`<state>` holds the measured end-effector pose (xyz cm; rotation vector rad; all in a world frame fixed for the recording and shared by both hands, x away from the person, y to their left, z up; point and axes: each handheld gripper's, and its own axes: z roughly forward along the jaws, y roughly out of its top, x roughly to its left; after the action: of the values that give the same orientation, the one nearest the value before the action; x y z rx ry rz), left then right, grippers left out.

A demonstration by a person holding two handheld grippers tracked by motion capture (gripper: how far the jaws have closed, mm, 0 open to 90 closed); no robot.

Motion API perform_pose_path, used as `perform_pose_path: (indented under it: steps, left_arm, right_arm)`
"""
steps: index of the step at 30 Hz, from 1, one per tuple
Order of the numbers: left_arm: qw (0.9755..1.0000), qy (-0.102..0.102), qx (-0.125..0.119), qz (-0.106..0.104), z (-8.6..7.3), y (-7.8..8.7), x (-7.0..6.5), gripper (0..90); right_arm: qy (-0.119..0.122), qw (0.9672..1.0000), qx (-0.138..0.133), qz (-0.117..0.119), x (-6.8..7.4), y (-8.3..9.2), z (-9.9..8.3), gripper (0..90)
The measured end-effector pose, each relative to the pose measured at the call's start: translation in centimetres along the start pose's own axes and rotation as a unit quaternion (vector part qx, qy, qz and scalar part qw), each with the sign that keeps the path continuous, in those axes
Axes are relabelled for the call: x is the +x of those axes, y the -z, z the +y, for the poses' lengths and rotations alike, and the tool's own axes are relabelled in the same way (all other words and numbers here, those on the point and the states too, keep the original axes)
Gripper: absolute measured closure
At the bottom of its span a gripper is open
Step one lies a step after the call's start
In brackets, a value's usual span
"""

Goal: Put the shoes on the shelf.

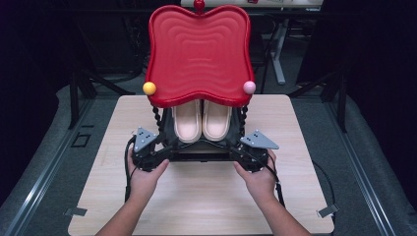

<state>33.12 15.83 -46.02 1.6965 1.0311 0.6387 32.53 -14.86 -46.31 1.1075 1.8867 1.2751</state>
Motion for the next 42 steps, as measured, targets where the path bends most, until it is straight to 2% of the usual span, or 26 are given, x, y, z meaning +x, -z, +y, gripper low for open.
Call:
perform_pose_path:
  steps: [6, 14, 20, 25, 28, 35, 37, 39, 42]
  left_arm:
    - [1.0, -0.006, 0.001, 0.005, -0.6, 1.3, 0.6, 48.3]
    - [0.9998, -0.002, 0.007, 0.017, -2.5, 3.4, 2.0, 47.7]
    - [0.9994, -0.002, 0.018, 0.03, -3.9, 4.8, 3.0, 47.0]
    - [0.9993, 0.0, 0.018, 0.033, -5.1, 6.2, 3.5, 46.1]
    - [0.999, 0.001, 0.027, 0.035, -5.8, 6.8, 3.8, 45.7]
    - [0.9986, -0.005, 0.041, 0.034, -7.2, 7.1, 3.8, 45.0]
    - [0.9983, -0.012, 0.045, 0.036, -7.6, 7.0, 3.8, 44.8]
    - [0.9979, -0.022, 0.048, 0.037, -8.0, 6.7, 3.7, 44.7]
    - [0.998, -0.025, 0.053, 0.025, -8.4, 6.2, 3.5, 44.6]
  right_arm:
    - [0.01, 0.9999, -0.001, -0.003, -0.4, 1.4, -0.4, 57.9]
    - [0.032, 0.9994, 0.006, -0.015, -0.8, 3.3, -1.9, 57.6]
    - [0.031, 0.9993, 0.009, -0.02, -1.3, 4.8, -3.0, 57.3]
    - [0.027, 0.9991, 0.021, -0.025, -2.2, 6.1, -4.4, 56.4]
    - [0.026, 0.9987, 0.032, -0.03, -2.6, 6.6, -5.2, 55.7]
    - [0.02, 0.998, 0.051, -0.03, -3.2, 7.3, -7.1, 54.5]
    - [0.019, 0.9981, 0.048, -0.033, -3.1, 7.3, -7.4, 54.2]
    - [0.027, 0.9979, 0.05, -0.031, -2.9, 7.1, -7.8, 53.8]
    - [0.045, 0.9971, 0.056, -0.027, -2.4, 6.6, -8.4, 53.6]
